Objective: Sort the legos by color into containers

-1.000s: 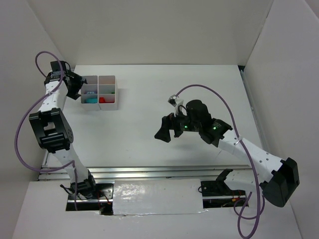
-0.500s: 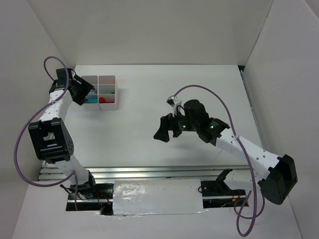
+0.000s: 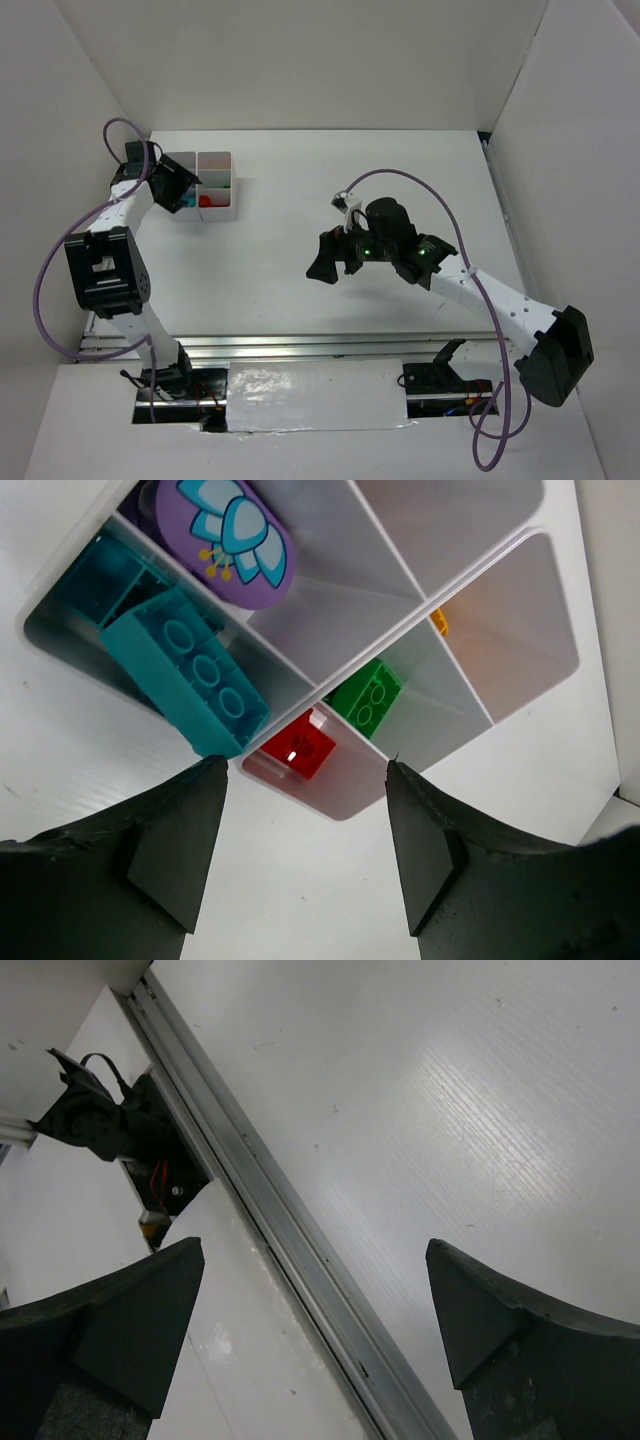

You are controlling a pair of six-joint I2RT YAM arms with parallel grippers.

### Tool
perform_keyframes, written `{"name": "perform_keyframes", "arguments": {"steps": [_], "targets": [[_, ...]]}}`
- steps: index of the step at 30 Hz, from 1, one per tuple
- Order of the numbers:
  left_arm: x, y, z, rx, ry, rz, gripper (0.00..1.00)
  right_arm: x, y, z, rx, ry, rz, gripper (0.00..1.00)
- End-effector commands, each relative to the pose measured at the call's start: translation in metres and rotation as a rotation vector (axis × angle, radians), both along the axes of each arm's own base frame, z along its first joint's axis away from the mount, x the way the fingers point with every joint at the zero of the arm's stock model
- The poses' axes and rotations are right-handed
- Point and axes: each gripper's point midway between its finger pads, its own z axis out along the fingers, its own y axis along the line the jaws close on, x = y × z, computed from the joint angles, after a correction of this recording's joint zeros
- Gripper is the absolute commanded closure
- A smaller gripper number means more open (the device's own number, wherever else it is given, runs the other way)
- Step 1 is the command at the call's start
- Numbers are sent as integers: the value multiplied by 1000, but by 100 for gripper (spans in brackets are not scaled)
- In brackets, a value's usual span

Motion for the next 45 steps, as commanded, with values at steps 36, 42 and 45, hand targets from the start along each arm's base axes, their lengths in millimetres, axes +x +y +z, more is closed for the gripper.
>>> {"name": "perform_keyframes", "arguments": {"steps": [36,42,45], "targets": [[18,6,5,-28,-81,10,19,3,5,22,28,-52,25,0],[25,11,-2,-20,-62,26,20,3,4,23,24,-60,24,0],[24,14,-6,-5,-52,33,19,3,5,24,22,-61,27,0]]}}
